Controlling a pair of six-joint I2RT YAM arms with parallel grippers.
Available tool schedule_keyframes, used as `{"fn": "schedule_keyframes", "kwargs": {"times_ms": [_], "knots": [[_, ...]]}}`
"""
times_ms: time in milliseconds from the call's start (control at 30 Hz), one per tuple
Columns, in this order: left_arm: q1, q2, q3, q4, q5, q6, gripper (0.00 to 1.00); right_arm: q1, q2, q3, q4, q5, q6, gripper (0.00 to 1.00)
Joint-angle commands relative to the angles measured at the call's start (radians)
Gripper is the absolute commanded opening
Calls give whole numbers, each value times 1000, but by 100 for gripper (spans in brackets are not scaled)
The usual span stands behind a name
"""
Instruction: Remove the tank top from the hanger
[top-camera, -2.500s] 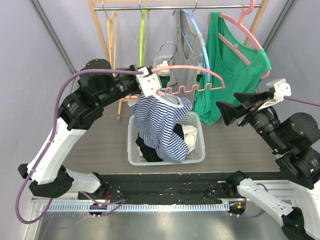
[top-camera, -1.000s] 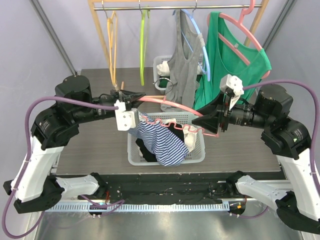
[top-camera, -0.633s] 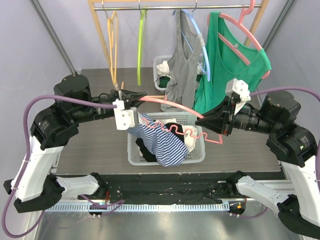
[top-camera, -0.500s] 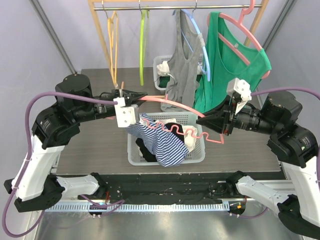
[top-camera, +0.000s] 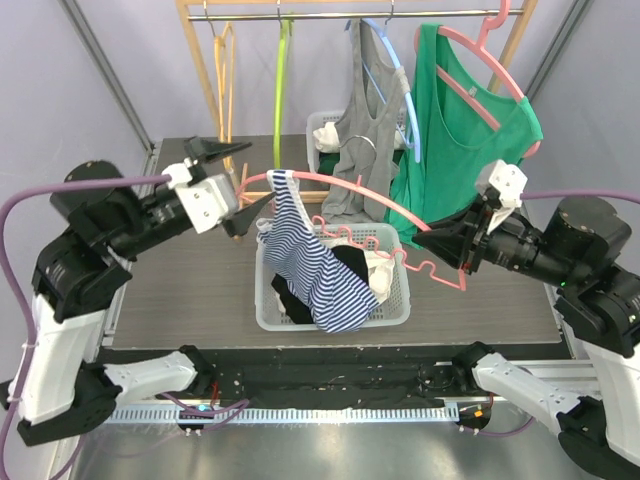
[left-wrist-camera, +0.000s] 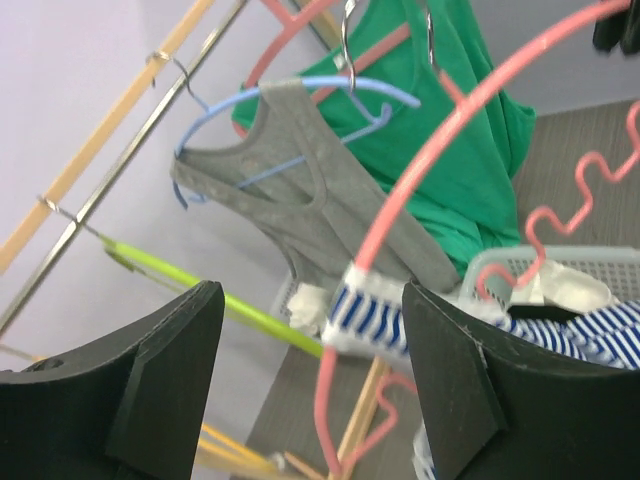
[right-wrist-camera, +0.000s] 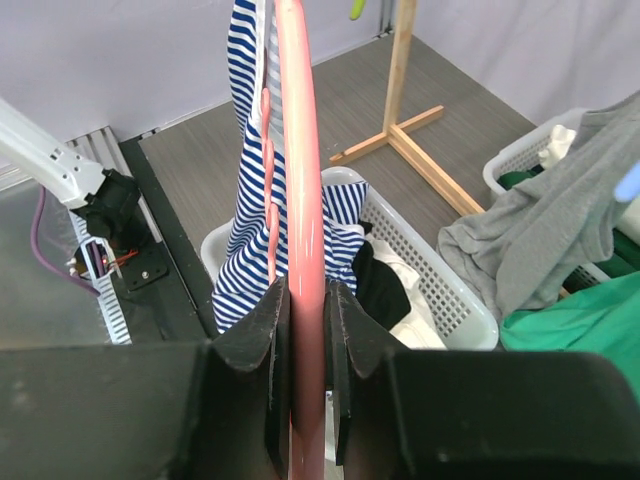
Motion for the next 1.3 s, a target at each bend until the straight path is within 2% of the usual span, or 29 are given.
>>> {"fn": "schedule_keyframes", "kwargs": {"times_ms": [0,100,167,433,600,700,733,833,1133,1267], "knots": [[31,-121,-150,37,-2,-172,74,-2,-34,63,65,46,2,1],[41,-176,-300,55,32,-245,72,-2,-36,73,66,40,12,1],[42,-187,-329,78,38,-280,71,-3,-34,79,66,40,15,1],[45,-149,-352,175,55,-448,69,-3,-28,77,69,31,21,1],[44,-130,-356,215,55,-489,63,-2,-28,71,74,21,19,1],[44,-124,-354,229,61,-495,51,-2,-28,64,77,21,19,1],[44,-121,-356,230,61,-494,42,-2,-28,59,79,21,19,1],[45,-118,-356,233,56,-482,26,-2,-29,53,83,24,18,1],[44,-110,-365,244,55,-475,8,-2,-40,45,83,37,16,1],[47,-110,-322,249,30,-465,0,-2,-51,28,76,60,18,1]]}}
